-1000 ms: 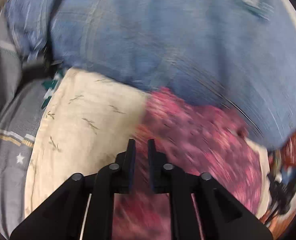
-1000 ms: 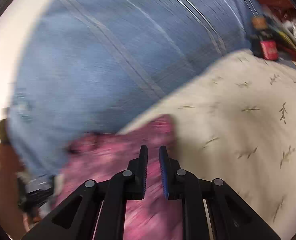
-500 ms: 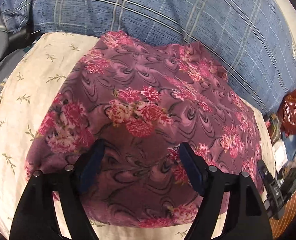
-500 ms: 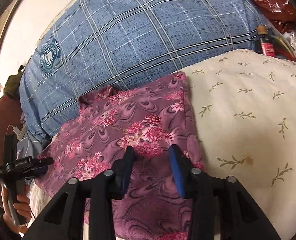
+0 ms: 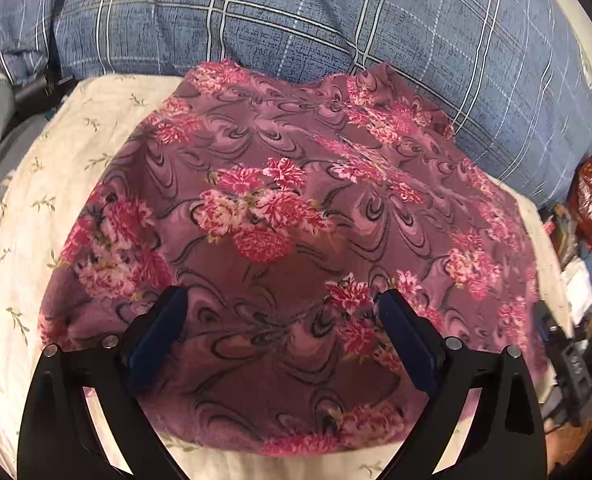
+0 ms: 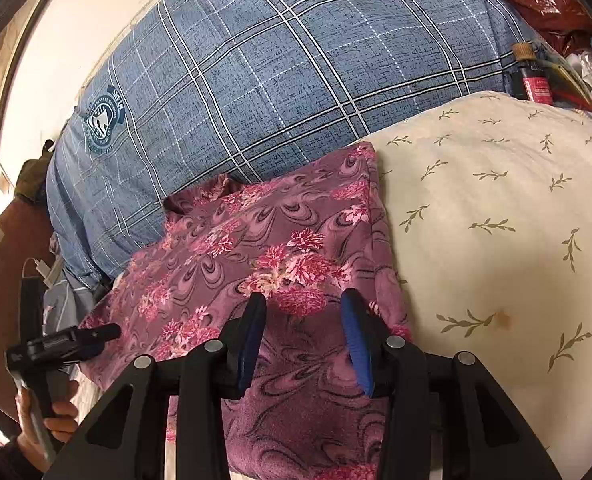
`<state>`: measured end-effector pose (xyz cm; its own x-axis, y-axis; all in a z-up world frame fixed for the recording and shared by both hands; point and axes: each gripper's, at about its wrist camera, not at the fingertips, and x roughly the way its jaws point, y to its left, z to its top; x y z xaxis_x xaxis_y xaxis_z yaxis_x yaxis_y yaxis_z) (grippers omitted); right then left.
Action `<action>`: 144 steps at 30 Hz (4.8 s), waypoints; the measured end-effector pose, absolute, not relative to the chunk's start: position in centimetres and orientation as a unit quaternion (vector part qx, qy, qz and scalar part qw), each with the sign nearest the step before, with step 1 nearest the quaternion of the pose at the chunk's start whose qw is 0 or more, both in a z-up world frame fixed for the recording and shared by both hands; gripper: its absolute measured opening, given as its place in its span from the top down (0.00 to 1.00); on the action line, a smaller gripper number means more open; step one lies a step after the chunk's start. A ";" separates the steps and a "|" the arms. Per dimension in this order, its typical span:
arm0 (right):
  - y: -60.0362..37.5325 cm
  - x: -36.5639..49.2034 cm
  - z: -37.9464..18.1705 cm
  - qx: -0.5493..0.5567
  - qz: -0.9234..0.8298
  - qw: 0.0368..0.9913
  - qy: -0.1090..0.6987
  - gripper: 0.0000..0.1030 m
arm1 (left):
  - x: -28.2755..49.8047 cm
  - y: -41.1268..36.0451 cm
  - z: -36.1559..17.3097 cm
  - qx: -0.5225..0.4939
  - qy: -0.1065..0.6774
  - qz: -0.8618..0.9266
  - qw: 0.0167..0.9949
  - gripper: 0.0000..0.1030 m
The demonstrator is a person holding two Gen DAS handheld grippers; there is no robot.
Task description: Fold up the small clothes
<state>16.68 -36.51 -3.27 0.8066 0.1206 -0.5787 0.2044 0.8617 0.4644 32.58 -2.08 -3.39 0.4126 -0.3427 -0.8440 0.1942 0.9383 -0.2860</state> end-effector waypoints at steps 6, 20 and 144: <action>-35.6 17.1 -2.8 0.231 -0.042 0.915 0.328 0.59 | 31.3 0.5 -2.5 -0.118 0.540 -0.204 0.808 0.06; -18.1 18.9 1.7 0.039 0.030 0.922 0.385 0.29 | 31.2 17.4 -1.5 -0.281 0.532 -0.143 0.786 0.06; -43.6 29.0 0.5 0.323 -0.049 0.846 0.422 0.45 | 33.2 -11.6 -3.4 -0.152 0.549 -0.322 0.756 0.23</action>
